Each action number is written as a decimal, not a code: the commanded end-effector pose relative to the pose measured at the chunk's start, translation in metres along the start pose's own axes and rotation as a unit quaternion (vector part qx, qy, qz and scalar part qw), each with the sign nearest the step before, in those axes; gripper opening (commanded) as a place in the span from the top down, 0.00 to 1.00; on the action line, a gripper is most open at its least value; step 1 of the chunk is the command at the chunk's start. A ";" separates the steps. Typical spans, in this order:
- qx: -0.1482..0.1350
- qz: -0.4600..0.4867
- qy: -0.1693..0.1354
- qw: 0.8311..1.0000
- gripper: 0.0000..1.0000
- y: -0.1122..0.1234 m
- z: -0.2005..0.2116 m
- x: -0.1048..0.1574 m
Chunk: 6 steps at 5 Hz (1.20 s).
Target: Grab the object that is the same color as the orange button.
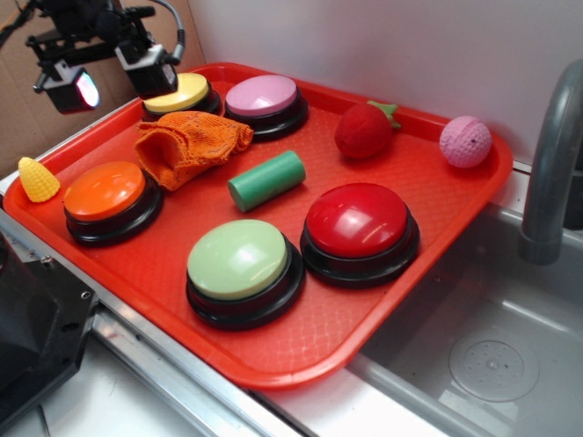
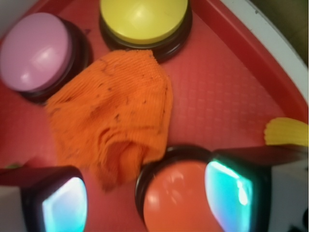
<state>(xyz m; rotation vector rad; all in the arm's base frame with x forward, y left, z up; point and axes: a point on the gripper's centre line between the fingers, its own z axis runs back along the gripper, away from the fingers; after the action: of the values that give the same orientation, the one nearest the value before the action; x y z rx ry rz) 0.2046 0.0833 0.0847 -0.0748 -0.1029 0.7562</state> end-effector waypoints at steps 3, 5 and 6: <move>0.022 0.025 -0.011 0.999 0.00 0.003 -0.066 0.023; -0.001 0.005 -0.006 1.000 1.00 -0.001 -0.062 0.021; -0.012 -0.008 -0.008 1.000 1.00 -0.009 -0.050 0.019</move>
<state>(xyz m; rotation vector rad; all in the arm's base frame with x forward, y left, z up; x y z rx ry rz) 0.2268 0.0835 0.0246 -0.0891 -0.0674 0.7498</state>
